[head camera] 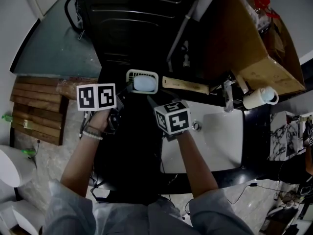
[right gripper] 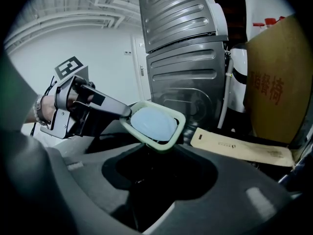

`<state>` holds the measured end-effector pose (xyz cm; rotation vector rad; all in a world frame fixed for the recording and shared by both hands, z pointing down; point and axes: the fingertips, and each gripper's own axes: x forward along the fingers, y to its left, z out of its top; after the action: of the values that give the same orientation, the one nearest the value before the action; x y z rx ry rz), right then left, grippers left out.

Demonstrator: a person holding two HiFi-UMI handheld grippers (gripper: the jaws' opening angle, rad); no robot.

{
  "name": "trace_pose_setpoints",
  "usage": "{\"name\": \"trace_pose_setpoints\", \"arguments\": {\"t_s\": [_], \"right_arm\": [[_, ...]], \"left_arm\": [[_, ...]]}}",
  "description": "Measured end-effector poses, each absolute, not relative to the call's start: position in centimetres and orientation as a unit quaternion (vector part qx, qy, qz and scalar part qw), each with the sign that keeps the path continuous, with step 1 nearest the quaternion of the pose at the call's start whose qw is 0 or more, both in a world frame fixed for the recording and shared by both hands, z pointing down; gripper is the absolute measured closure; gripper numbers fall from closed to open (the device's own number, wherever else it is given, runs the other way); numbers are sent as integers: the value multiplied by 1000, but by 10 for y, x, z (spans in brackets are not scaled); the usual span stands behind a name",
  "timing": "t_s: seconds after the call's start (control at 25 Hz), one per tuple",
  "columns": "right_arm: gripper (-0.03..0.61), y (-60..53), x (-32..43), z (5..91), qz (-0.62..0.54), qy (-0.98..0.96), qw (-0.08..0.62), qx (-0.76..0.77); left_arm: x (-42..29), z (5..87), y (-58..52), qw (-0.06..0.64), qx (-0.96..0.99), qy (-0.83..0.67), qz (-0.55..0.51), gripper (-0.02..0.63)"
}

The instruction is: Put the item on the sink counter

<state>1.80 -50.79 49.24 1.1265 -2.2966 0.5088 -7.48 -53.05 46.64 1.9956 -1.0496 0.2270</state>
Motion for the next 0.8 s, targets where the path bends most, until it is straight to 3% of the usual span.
{"name": "trace_pose_setpoints", "arguments": {"t_s": [0.8], "right_arm": [[402, -509, 22, 487, 207, -846, 241, 427]], "left_arm": [[-68, 471, -537, 409, 809, -400, 135, 506]]}}
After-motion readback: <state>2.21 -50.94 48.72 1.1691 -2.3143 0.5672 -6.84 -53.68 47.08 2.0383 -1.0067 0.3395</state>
